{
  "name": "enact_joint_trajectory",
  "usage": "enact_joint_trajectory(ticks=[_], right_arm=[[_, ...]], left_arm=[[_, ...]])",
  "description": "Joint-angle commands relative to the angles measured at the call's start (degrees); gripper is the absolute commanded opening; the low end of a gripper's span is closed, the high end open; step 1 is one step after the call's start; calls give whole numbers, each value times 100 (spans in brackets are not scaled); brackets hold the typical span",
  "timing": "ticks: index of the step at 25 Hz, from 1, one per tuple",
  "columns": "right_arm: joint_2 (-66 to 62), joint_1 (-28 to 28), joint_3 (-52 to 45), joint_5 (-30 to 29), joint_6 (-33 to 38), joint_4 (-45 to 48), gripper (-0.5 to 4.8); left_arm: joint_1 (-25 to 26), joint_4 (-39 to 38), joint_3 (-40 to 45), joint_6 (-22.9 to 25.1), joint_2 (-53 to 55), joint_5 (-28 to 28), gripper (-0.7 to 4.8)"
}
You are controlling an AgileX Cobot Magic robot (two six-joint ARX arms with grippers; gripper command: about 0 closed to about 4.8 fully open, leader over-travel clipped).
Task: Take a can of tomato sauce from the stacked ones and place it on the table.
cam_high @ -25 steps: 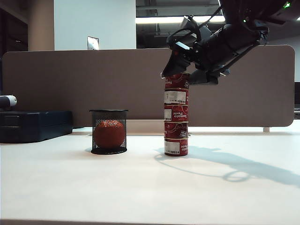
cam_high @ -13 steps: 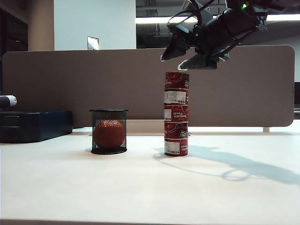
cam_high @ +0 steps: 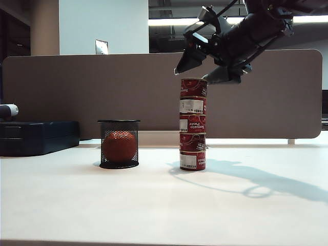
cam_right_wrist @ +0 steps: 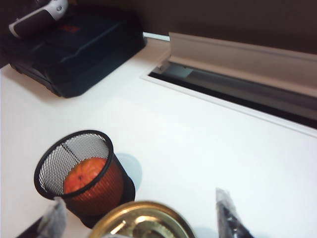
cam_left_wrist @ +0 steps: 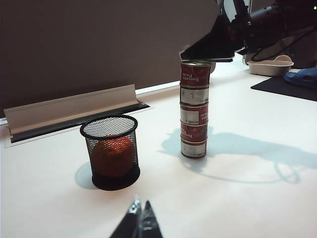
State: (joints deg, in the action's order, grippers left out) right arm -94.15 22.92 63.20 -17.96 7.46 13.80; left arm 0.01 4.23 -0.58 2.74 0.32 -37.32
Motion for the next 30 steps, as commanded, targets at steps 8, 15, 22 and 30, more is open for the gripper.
enact_joint_trajectory(ticks=[8,15,22,30], right_arm=[[-92,13,20,13,4,-166,390],[-92,13,20,39,4,-186,268],[-92,13,20,-9,4,-184,224],[-50,13,22,-4,4,-164,213]], left_arm=[[7,55,-15,-22,4,0,-5],[7,55,-15,-22,4,0,-5],[7,55,-15,-22,4,0,-5],[7,55,-15,-22,4,0,-5]])
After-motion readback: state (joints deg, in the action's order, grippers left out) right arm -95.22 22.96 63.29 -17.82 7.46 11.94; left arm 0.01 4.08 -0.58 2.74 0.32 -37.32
